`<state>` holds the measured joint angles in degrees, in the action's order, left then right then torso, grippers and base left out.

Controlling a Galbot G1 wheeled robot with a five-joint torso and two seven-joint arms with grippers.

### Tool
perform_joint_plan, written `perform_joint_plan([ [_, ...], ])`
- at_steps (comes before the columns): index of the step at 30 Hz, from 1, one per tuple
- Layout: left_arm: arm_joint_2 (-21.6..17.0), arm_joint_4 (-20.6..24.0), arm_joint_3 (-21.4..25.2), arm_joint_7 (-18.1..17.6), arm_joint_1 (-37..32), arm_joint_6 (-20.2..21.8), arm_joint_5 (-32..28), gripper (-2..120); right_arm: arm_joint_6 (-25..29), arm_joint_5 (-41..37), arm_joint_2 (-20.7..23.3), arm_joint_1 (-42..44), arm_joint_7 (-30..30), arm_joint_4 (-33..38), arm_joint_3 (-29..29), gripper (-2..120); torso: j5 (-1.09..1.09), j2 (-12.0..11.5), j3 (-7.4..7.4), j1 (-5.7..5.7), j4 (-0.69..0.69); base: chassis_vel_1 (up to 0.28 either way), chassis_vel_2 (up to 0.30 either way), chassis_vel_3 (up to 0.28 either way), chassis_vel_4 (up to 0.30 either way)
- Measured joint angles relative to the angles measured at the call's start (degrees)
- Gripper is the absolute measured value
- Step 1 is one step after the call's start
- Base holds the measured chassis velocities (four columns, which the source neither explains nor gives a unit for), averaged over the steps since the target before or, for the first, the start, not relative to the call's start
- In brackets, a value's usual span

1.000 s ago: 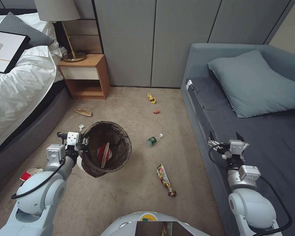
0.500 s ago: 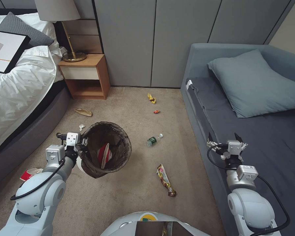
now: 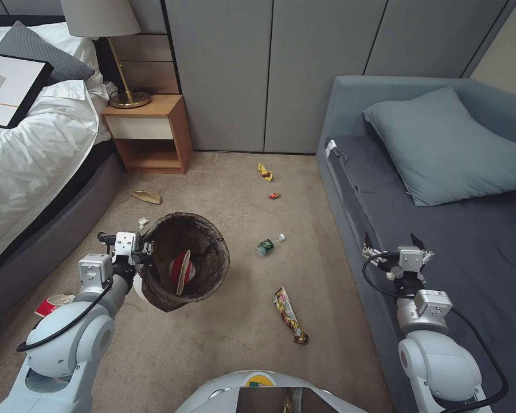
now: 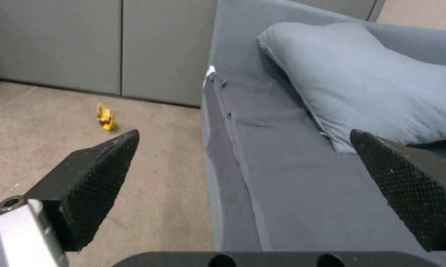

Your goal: Pick up the trash bin, then pick up the garbage from the floor and place it into the trash bin.

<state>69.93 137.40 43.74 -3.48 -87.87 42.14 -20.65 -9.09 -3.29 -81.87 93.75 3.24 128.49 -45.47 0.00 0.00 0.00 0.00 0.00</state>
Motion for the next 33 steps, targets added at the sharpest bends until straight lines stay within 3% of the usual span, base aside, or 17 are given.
perform_joint_plan([
  [25,-0.44,0.36,0.09,-0.19,0.00,0.00,-0.30,7,-0.42,0.03,0.11,0.67,0.07,0.41,0.54,100,0.00,0.00,0.00,0.00,0.00,0.000,0.000,0.000,0.000],
  [33,-0.29,0.24,0.11,-0.18,-0.01,0.00,-0.19,7,-2.95,-0.36,1.83,0.69,0.09,0.49,2.56,100,0.00,0.00,0.00,0.00,0.00,0.000,0.000,0.000,0.000],
])
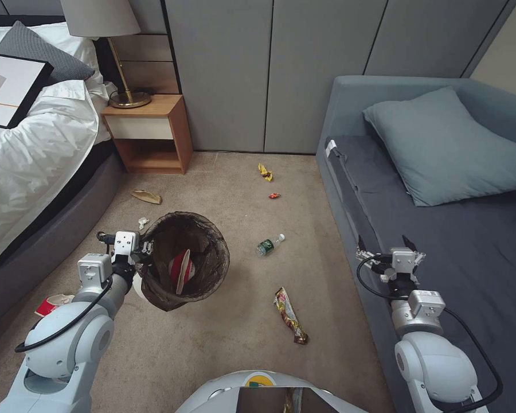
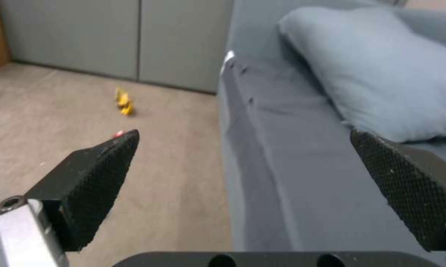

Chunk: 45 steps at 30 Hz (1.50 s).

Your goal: Pick up the trash bin, then pick up the garbage from the floor and place it into the trash bin.

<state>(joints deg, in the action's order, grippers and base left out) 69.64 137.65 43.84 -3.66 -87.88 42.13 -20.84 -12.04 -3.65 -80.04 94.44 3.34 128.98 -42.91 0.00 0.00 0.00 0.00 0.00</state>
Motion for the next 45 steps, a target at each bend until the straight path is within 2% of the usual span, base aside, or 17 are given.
perform_joint_plan([
  [3,-0.02,-0.02,0.05,0.00,-0.08,0.00,0.02,7,-3.17,-2.14,1.93,-0.43,0.36,0.06,1.54,100,0.00,0.00,0.00,0.00,0.00,0.000,0.000,0.000,0.000],
  [4,-0.01,-0.05,0.15,0.00,-0.11,0.00,0.03,7,-6.67,-4.89,3.72,-1.04,0.85,0.48,3.27,100,0.01,0.00,0.00,0.00,0.00,0.000,0.000,0.000,0.000],
  [5,-0.01,-0.05,0.15,0.00,-0.11,0.00,0.03,7,-6.67,-4.89,3.72,-1.04,0.85,0.48,3.27,100,0.01,0.00,0.00,0.00,0.00,0.000,0.000,0.000,0.000],
  [8,0.01,-0.12,0.24,0.01,-0.09,0.00,0.05,7,-12.36,-9.85,7.09,-3.41,1.32,0.85,6.73,100,0.01,0.00,0.00,0.00,0.02,0.000,0.000,0.000,0.000],
  [9,0.01,-0.12,0.24,0.01,-0.09,0.00,0.05,7,-12.36,-9.85,7.09,-3.41,1.32,0.85,6.73,100,0.01,0.00,0.00,0.00,0.02,0.000,0.000,0.000,0.000],
  [10,0.02,-0.12,0.23,0.01,-0.09,0.00,0.08,7,-13.90,-11.44,8.44,-4.38,1.34,0.79,7.68,100,0.00,0.00,0.00,0.00,-0.02,0.000,0.000,0.000,0.000],
  [12,0.09,-0.12,0.24,0.01,-0.14,0.00,0.16,7,-16.49,-15.82,11.68,-5.93,1.41,0.27,9.31,100,0.02,0.00,0.00,0.00,0.01,0.000,0.000,0.000,0.000],
  [13,0.09,-0.12,0.24,0.01,-0.14,0.00,0.16,7,-16.49,-15.82,11.68,-5.93,1.41,0.27,9.31,100,0.02,0.00,0.00,0.00,0.01,0.000,0.000,0.000,0.000],
  [16,0.20,-0.14,0.18,0.01,-0.20,0.00,0.43,7,-18.53,-21.00,18.04,-7.48,1.37,-0.98,11.19,100,0.01,0.00,0.00,0.00,0.00,0.000,0.000,0.000,0.000],
  [17,0.20,-0.14,0.18,0.01,-0.20,0.00,0.43,7,-18.53,-21.00,18.04,-7.48,1.37,-0.98,11.19,100,0.01,0.00,0.00,0.00,0.00,0.000,0.000,0.000,0.000],
  [20,0.41,-0.35,0.03,0.02,-0.24,0.00,0.74,7,-20.31,-25.86,22.60,-9.22,1.19,-2.22,13.00,100,0.01,0.00,0.00,0.00,0.00,0.000,0.000,0.000,0.000],
  [29,1.06,-0.60,-0.32,0.03,-0.47,0.00,1.35,7,-22.89,-30.51,26.59,-12.10,0.97,-5.64,18.06,100,0.01,0.00,0.00,0.00,0.00,0.000,0.000,0.000,0.000],
  [36,1.07,-0.59,-0.39,0.04,-0.63,0.00,1.61,7,-24.77,-37.70,29.73,-18.59,3.50,-11.66,27.42,100,0.02,0.00,0.00,0.00,0.00,0.000,0.000,0.000,0.000],
  [45,1.40,-0.58,-0.52,0.03,-1.03,0.00,1.78,7,-26.58,-42.69,30.45,-26.31,5.81,-17.07,36.30,100,0.00,0.00,0.00,0.00,0.01,0.000,0.000,0.000,0.000],
])
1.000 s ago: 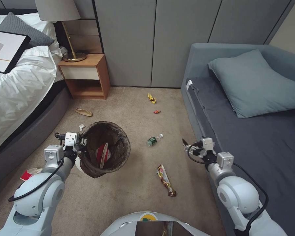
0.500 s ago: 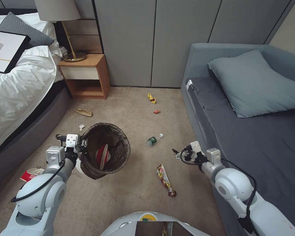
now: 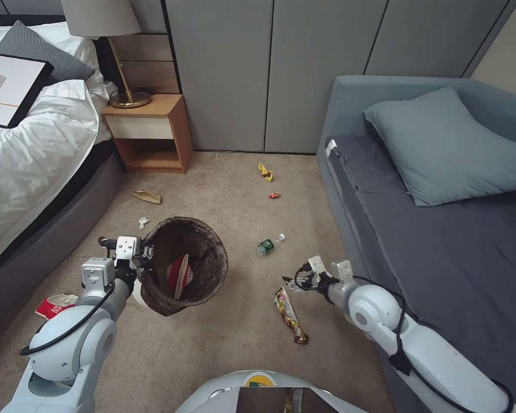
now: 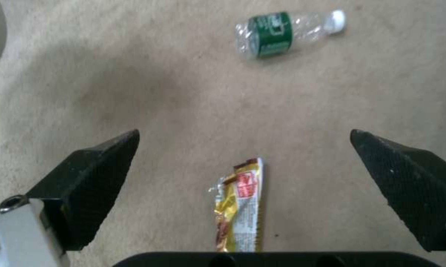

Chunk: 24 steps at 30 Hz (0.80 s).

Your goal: Pick up the trash bin, then pick up the garbage from the floor and place it into the trash bin.

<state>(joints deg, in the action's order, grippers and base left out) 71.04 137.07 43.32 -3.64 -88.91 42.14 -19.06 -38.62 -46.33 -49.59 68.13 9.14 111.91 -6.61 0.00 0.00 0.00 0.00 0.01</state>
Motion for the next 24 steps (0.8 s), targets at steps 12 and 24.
perform_joint_plan([
  [12,0.18,-0.84,-0.39,0.00,0.20,0.00,0.36,7,-0.94,-0.71,-2.25,-4.34,1.29,-5.23,6.31,100,-0.01,0.00,0.00,0.00,-0.01,0.000,0.000,0.000,0.000],
  [24,0.44,-1.85,-0.41,0.11,0.51,0.00,0.57,7,-0.86,0.71,-4.37,-4.55,1.43,-10.34,9.71,100,-0.01,0.00,0.00,0.00,-0.02,0.000,0.000,0.000,0.000],
])
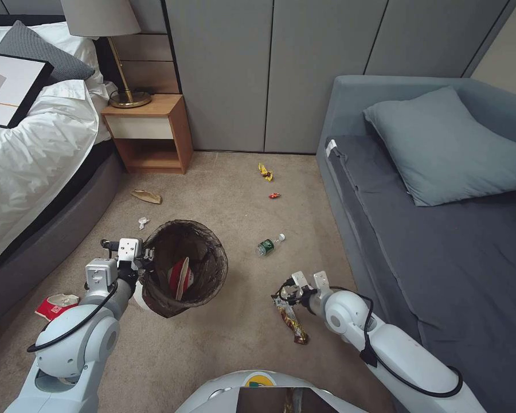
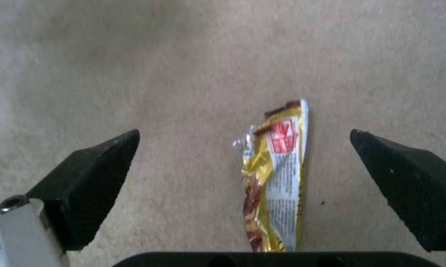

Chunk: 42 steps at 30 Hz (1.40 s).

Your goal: Pick up the trash bin, then pick up the garbage from the floor and place it into the trash bin.

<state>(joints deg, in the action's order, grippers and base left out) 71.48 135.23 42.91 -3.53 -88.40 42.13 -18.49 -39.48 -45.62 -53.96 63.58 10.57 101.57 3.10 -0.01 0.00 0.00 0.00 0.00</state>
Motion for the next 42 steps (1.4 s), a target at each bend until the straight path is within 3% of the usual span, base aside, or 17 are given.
perform_joint_plan([
  [35,-0.05,-0.03,0.64,0.15,0.01,0.00,-0.24,7,3.41,9.31,-6.57,-1.27,-4.05,-16.33,2.09,100,0.01,0.00,0.00,0.00,0.01,0.000,0.000,0.000,0.000],
  [39,-0.28,-0.03,0.68,0.19,-0.02,0.00,-0.37,7,3.89,10.73,-7.88,-1.80,-4.63,-18.20,2.63,90,0.01,0.00,0.00,0.00,0.00,0.000,0.000,0.000,0.000],
  [42,-0.40,-0.03,0.68,0.20,-0.04,0.00,-0.43,7,4.25,11.92,-9.75,-2.35,-5.02,-20.09,2.92,76,0.01,0.00,0.00,0.00,0.01,0.000,0.000,0.000,0.000],
])
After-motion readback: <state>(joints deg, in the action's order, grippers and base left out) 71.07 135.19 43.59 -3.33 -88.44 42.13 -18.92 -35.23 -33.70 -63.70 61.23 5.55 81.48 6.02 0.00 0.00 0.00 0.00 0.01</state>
